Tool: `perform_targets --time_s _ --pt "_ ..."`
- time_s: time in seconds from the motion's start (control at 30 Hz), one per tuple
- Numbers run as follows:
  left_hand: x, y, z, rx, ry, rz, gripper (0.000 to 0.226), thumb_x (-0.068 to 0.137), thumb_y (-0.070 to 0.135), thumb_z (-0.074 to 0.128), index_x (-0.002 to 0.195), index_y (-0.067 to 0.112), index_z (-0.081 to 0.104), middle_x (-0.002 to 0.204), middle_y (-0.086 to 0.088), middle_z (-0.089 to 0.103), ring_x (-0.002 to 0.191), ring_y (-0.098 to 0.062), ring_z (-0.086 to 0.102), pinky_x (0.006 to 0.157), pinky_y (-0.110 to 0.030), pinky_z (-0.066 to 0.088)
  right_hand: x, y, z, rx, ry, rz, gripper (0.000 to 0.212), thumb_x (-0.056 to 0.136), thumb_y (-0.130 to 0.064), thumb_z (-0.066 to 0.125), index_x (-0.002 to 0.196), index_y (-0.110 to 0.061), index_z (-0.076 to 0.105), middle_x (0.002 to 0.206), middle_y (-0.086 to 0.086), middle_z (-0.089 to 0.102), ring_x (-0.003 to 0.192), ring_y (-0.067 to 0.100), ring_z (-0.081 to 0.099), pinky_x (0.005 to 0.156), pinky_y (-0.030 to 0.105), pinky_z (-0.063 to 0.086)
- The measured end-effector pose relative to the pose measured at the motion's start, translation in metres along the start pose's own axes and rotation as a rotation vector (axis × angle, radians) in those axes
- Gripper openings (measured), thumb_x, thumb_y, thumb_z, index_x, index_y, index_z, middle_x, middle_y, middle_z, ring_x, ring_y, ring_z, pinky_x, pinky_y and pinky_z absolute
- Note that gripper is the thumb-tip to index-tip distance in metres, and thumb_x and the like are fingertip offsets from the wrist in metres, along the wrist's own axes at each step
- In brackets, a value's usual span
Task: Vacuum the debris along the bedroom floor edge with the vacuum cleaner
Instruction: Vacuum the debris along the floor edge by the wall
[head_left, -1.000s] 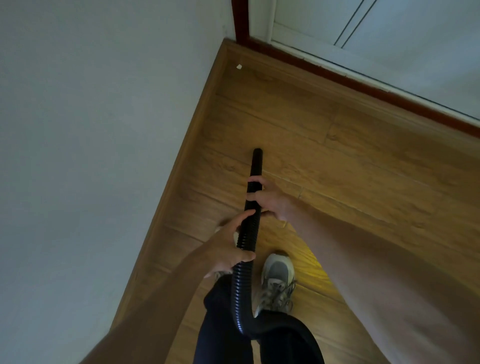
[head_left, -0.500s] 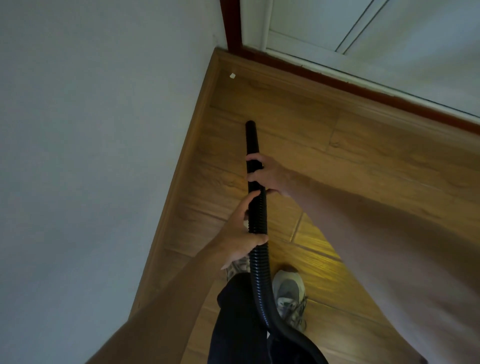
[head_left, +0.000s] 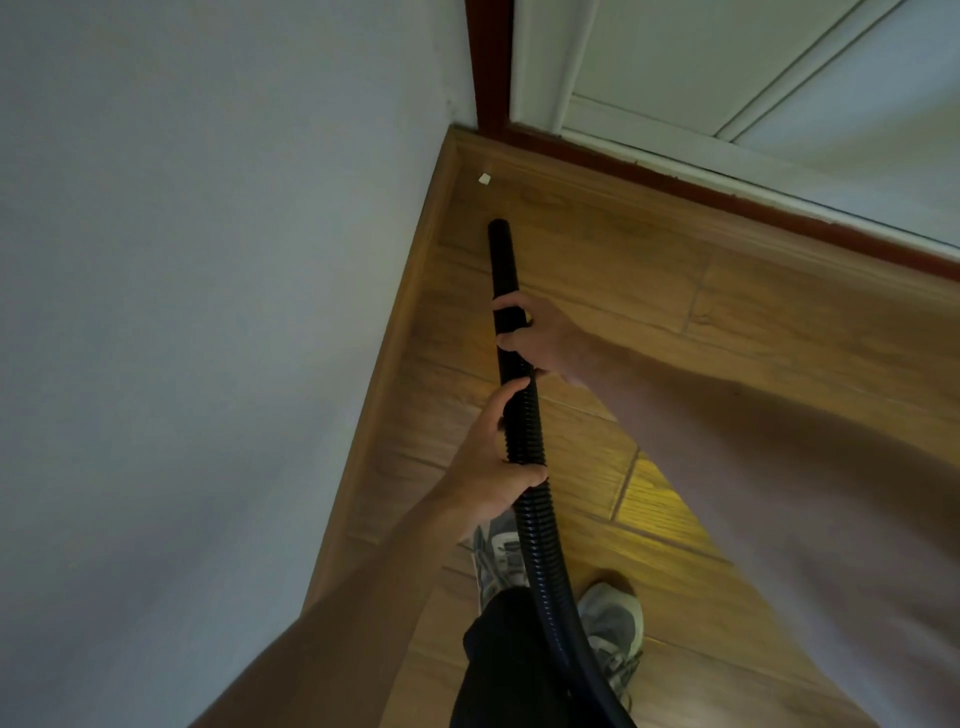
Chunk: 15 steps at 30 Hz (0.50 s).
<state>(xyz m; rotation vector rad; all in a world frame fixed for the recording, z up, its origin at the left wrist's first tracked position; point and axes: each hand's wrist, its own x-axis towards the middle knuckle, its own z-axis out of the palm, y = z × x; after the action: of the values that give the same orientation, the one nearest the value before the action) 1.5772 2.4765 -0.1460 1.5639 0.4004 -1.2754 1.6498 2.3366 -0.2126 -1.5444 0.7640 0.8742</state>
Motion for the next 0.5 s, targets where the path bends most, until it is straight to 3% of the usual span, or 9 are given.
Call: perform_targets --time_s 0.33,0.43,0.5 --pt "0.016 0.008 -0.017 -0.025 0.027 0.005 0.094 0.077 -0.012 0.069 0.130 0.060 0.040 0.126 0.006 0.043 0.115 -0.018 0.052 0.075 -0.047 0.061 0.020 -0.018 0.007 0.048 0.031 -0.014 0.045 0.093 -0.005 0.058 0.126 -0.035 0.056 0.118 0.007 0.056 0.085 0.017 0.061 0.062 0.032 0.058" --pt "0.021 0.013 -0.023 -0.009 0.038 0.033 0.093 0.077 -0.011 0.070 0.131 0.058 0.040 0.125 0.006 0.044 0.112 -0.012 0.051 0.075 -0.043 0.062 0.025 -0.025 0.008 0.053 0.028 -0.021 0.046 0.093 -0.005 0.057 0.128 -0.035 0.055 0.116 0.005 0.055 0.087 0.017 0.061 0.066 0.033 0.058" --pt "0.025 0.017 -0.027 -0.016 0.040 0.031 0.093 0.077 -0.010 0.071 0.132 0.058 0.039 0.125 0.005 0.044 0.110 -0.017 0.055 0.072 -0.043 0.062 0.029 -0.030 0.009 0.057 0.033 -0.030 0.046 0.093 -0.004 0.056 0.128 -0.035 0.055 0.115 0.005 0.054 0.087 0.018 0.061 0.069 0.034 0.059"
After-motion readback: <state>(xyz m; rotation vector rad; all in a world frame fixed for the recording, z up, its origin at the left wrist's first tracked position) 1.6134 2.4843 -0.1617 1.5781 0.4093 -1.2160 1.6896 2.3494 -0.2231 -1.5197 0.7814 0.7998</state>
